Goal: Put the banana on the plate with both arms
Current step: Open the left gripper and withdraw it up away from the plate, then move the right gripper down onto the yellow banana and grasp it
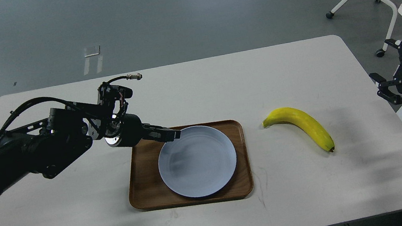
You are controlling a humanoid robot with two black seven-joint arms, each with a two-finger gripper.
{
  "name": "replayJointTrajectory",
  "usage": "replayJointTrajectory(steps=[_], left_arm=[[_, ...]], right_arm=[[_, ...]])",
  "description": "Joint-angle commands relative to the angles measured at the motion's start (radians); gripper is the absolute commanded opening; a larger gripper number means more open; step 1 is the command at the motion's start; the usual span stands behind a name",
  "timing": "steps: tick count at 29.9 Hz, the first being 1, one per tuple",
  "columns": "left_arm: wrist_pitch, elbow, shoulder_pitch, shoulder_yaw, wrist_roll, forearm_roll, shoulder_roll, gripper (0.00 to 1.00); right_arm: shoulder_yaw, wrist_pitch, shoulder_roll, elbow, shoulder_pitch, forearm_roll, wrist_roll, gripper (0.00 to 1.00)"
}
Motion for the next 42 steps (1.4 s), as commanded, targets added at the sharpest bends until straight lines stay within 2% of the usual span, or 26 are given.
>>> replayJointTrajectory(steps=[1, 6, 10, 12, 16, 20, 26, 28, 31, 36, 42], left_arm=[[0.003, -0.001, -0.018, -0.052, 0.0, -0.299, 0.015, 1.0], [0.005, 0.0, -0.015, -0.063, 0.0, -0.886, 0.088, 1.0], [-0.003, -0.003, -0.007, -0.086, 0.0, -1.1, 0.143, 1.0], [-0.012, -0.003, 0.008, -0.142, 0.0, -1.176, 0.194, 1.0], [-0.012, -0.001, 0.094, -0.253, 0.0, -1.243, 0.219, 1.0], [-0.012, 0.003, 0.249, -0.435, 0.0, -1.286, 0.219, 1.0], [-0.012, 0.031, 0.376, -0.615, 0.0, -1.332, 0.203, 1.0], [-0.012, 0.057, 0.383, -0.641, 0.0, -1.35, 0.196, 1.0], [-0.012, 0.107, 0.383, -0.655, 0.055, -1.388, 0.183, 1.0], [-0.012, 0.112, 0.383, -0.65, 0.059, -1.388, 0.177, 1.0], [-0.012, 0.111, 0.381, -0.646, 0.059, -1.387, 0.157, 1.0]], right_arm=[[0.0, 0.0, 0.002, -0.001, 0.0, 0.0, 0.0, 1.0], [0.0, 0.0, 0.002, -0.001, -0.001, 0.0, 0.0, 1.0], [0.0, 0.0, 0.002, -0.001, -0.001, 0.0, 0.0, 1.0], [0.0, 0.0, 0.0, -0.001, -0.001, 0.0, 0.0, 1.0], [-0.002, 0.0, 0.002, -0.001, -0.003, 0.0, 0.0, 1.0], [-0.003, 0.0, 0.002, -0.001, -0.003, 0.0, 0.0, 1.0], [-0.009, 0.0, 0.0, -0.001, -0.001, -0.002, 0.0, 1.0], [-0.011, 0.0, 0.0, -0.003, -0.001, -0.002, 0.0, 1.0], [-0.017, 0.0, 0.0, -0.006, -0.003, -0.005, 0.0, 1.0], [-0.022, 0.0, -0.003, -0.003, 0.012, -0.037, 0.0, 1.0], [-0.022, 0.0, -0.074, 0.014, 0.155, -0.406, 0.0, 1.0]])
